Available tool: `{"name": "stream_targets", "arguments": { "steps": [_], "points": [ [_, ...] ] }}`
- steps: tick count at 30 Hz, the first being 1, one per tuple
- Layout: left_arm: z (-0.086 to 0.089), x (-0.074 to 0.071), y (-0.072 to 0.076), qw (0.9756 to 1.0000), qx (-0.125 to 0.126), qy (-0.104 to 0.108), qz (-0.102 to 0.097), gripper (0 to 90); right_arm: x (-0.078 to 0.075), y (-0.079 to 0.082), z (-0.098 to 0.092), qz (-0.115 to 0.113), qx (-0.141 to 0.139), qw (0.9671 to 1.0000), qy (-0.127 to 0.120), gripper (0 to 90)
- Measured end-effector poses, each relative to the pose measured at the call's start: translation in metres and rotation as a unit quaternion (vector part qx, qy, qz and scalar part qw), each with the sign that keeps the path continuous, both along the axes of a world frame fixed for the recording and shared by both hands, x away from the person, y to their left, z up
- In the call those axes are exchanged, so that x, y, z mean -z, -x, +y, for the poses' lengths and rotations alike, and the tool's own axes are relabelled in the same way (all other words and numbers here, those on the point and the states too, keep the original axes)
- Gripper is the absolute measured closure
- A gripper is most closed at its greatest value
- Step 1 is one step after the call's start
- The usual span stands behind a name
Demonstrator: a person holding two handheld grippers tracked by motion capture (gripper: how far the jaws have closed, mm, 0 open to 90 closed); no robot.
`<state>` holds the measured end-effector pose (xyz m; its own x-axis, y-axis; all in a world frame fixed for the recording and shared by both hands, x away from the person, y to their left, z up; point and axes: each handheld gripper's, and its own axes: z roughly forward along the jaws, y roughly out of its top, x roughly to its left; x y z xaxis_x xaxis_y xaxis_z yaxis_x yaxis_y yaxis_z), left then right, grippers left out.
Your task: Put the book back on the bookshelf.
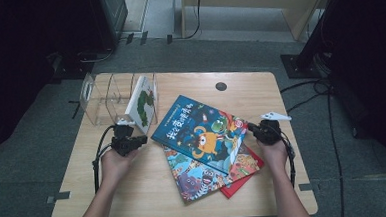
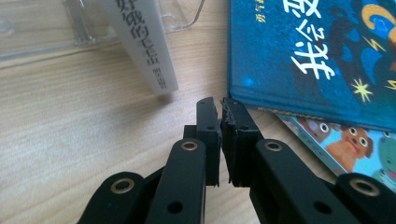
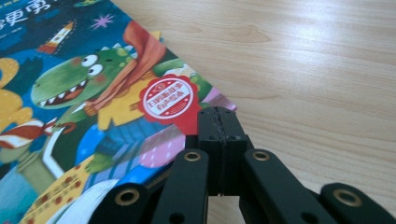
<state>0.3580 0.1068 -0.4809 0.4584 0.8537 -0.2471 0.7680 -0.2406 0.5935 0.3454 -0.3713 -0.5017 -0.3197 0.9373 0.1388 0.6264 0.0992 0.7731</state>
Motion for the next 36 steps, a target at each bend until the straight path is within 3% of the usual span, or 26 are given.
{"name": "stream_targets", "arguments": {
  "steps": [11,16,19,23,31,36],
  "points": [
    [-0.011,0.006,-0.008,0.9998,0.004,-0.019,-0.007,86.5,-0.001,0.018,0.004,0.008,-0.018,0.9998,0.004,90.0],
    [-0.013,0.005,-0.009,0.9998,0.007,-0.019,-0.004,89.9,0.001,0.019,0.003,0.014,-0.023,0.9996,0.003,90.0],
    [-0.013,0.006,-0.009,0.9998,0.013,-0.009,0.008,90.0,0.002,0.019,0.003,0.014,-0.025,0.9996,0.002,90.0],
    [-0.021,0.006,-0.003,0.9992,0.031,-0.020,0.012,90.0,0.002,0.018,0.003,0.014,-0.024,0.9996,0.007,90.0],
    [-0.033,0.007,0.009,0.9978,0.060,-0.007,0.026,90.0,0.003,0.015,-0.003,0.019,-0.021,0.9996,-0.002,90.0],
    [-0.036,0.007,0.014,0.9976,0.064,0.001,0.028,90.0,0.003,0.015,-0.006,0.021,-0.027,0.9994,-0.007,90.0]
  ]
}}
